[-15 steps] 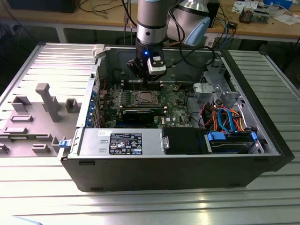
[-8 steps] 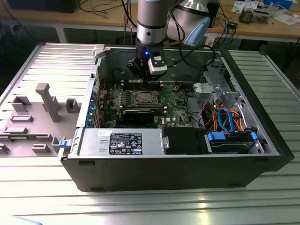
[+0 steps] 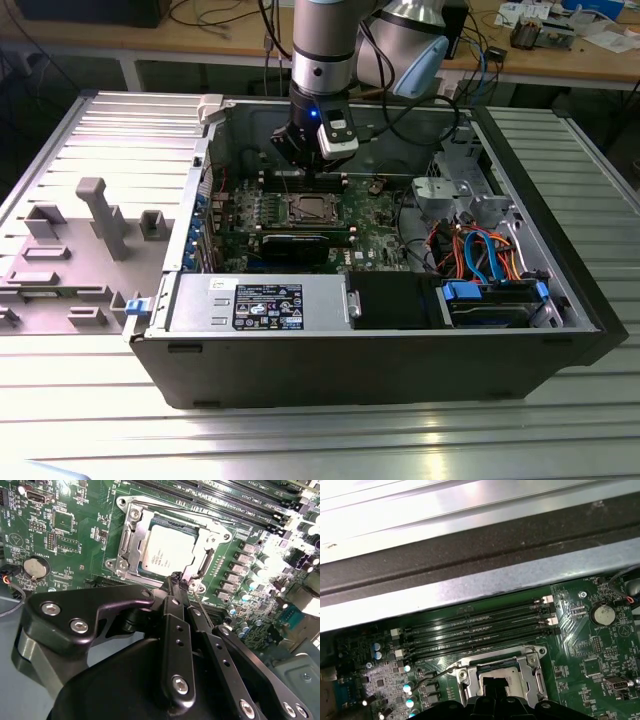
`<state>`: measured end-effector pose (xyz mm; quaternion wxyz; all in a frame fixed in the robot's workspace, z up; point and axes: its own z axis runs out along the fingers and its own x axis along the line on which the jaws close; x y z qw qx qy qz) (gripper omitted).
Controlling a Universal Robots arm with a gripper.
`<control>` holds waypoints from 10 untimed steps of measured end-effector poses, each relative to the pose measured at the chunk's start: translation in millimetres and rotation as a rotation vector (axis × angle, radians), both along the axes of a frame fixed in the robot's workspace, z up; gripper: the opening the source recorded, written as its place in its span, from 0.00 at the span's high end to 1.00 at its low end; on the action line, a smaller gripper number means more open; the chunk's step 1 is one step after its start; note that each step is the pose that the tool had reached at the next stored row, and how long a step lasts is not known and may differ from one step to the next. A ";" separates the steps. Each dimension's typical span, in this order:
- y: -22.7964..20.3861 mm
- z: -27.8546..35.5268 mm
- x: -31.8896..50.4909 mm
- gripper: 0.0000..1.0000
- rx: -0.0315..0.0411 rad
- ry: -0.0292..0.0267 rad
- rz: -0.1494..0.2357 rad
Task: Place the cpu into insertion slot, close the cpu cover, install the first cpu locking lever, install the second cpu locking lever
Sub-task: 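Install the first cpu locking lever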
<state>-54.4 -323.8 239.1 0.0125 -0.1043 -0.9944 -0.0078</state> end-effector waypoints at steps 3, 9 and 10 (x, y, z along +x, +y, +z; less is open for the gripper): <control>0.0 0.0 0.0 0.89 0.0000 0.0000 0.006; 0.0 0.0 0.0 0.89 0.0000 0.0000 0.021; 0.0 0.0 0.0 0.89 0.0000 0.0000 0.023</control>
